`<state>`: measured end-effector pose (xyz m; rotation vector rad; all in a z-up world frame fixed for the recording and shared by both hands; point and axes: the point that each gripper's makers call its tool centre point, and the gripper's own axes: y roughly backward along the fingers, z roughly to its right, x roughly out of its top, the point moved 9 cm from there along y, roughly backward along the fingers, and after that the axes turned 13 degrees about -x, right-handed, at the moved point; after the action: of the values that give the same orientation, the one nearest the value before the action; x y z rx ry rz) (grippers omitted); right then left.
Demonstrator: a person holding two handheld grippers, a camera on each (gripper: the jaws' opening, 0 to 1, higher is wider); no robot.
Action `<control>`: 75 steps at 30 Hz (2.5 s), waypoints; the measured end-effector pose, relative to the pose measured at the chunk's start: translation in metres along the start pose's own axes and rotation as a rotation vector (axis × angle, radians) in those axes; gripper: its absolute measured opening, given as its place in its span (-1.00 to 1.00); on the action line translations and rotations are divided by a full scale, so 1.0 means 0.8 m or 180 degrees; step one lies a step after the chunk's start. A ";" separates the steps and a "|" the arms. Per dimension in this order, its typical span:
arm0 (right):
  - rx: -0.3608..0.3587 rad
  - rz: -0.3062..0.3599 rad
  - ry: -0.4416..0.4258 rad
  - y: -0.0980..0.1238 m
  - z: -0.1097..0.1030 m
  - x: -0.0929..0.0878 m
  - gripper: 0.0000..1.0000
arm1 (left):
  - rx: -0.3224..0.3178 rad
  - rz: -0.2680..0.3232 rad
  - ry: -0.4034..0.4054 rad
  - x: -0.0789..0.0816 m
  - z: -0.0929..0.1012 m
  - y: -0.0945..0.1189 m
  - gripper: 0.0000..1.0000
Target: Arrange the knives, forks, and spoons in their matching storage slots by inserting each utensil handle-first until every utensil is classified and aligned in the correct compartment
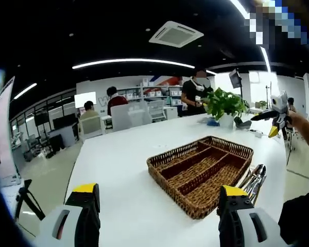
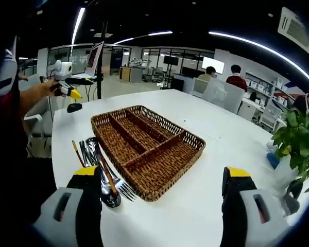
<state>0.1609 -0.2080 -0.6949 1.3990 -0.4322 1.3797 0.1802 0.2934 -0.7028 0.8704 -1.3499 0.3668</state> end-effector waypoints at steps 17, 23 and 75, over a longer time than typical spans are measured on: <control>0.0166 -0.0221 -0.0089 -0.014 -0.006 0.032 0.99 | -0.0123 -0.0094 0.0134 0.010 -0.018 0.020 1.00; 0.0412 -0.0322 -0.0009 0.003 -0.021 0.078 0.99 | -0.0156 -0.0302 0.0163 0.067 -0.005 0.035 1.00; 0.1122 -0.0454 0.0724 -0.004 -0.094 0.008 -0.14 | -0.0291 0.0061 0.0022 0.097 0.069 0.088 1.00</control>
<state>0.1281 -0.1412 -0.7093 1.4975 0.0640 1.5246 0.1108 0.2801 -0.6073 0.7802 -1.3591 0.3200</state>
